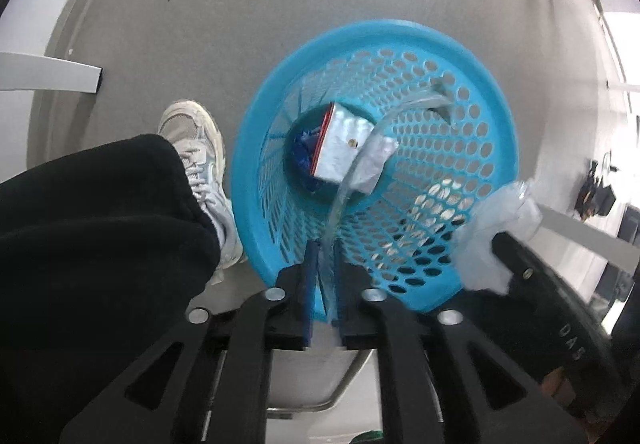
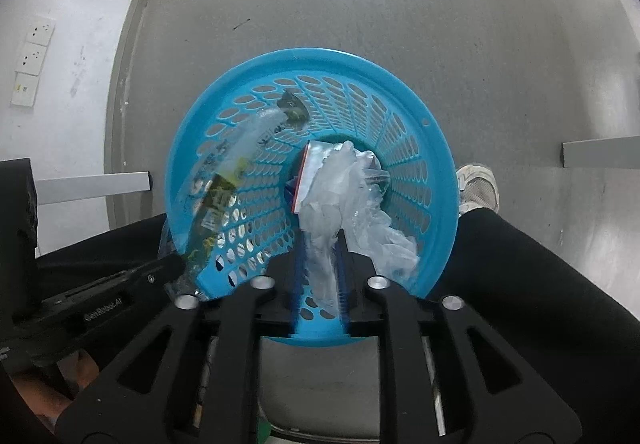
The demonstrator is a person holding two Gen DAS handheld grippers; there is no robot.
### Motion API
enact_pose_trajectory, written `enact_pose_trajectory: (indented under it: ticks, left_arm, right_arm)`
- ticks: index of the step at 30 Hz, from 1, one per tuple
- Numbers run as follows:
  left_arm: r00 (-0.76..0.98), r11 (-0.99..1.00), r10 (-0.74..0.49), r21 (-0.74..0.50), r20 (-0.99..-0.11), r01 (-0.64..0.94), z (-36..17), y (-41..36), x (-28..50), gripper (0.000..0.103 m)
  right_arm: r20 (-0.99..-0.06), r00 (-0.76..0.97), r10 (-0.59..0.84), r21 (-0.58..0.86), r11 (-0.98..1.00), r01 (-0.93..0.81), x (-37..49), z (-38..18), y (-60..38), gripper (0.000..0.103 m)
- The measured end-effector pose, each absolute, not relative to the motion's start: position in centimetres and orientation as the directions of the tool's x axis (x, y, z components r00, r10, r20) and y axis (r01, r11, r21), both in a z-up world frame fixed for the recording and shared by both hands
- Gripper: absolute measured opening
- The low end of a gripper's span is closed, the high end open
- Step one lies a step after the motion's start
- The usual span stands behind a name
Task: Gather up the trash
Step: 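Open both tools to release the plastic into the wastebasket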
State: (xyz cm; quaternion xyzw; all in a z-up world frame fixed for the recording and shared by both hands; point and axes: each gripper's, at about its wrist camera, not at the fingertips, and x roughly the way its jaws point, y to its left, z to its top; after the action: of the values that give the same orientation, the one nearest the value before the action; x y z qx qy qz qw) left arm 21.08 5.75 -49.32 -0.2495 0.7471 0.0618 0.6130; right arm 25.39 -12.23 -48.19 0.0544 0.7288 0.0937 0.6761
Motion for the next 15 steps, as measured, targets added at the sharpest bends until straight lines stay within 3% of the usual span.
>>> enact_pose_trajectory:
  ticks: [2,15]
  left_arm:
    - [-0.095,0.858,-0.293,-0.217,-0.951,-0.466,-48.9,6.0,21.2,0.032]
    - [-0.020,0.891,-0.249,-0.221,-0.968,-0.397,-45.2,5.4,20.1,0.032]
  right_arm:
    - [-0.977,-0.074,0.198,0.202,0.978,-0.047,25.3,-48.0,-12.3,0.029]
    - [-0.991,-0.016,0.130,0.131,0.983,-0.125,23.5,-44.8,-11.5,0.036]
